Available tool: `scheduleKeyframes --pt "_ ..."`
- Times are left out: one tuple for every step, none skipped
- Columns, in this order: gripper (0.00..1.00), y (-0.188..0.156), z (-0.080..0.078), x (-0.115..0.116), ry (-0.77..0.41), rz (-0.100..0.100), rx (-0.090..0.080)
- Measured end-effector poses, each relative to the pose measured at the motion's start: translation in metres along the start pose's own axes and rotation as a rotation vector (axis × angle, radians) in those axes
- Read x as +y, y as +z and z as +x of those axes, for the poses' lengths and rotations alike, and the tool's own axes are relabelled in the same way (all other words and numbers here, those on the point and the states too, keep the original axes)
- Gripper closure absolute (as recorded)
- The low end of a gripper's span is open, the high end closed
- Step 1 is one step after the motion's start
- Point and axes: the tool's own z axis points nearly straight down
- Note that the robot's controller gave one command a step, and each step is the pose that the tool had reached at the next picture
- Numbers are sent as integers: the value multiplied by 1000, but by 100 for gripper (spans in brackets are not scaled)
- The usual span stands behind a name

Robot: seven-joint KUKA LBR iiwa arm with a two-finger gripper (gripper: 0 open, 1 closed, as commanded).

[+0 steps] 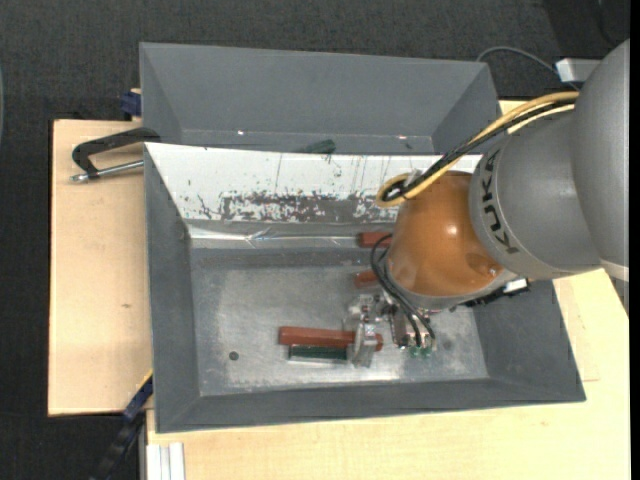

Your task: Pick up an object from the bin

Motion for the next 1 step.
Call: scheduleKeyframes --pt "100 0 0 0 0 0 0"
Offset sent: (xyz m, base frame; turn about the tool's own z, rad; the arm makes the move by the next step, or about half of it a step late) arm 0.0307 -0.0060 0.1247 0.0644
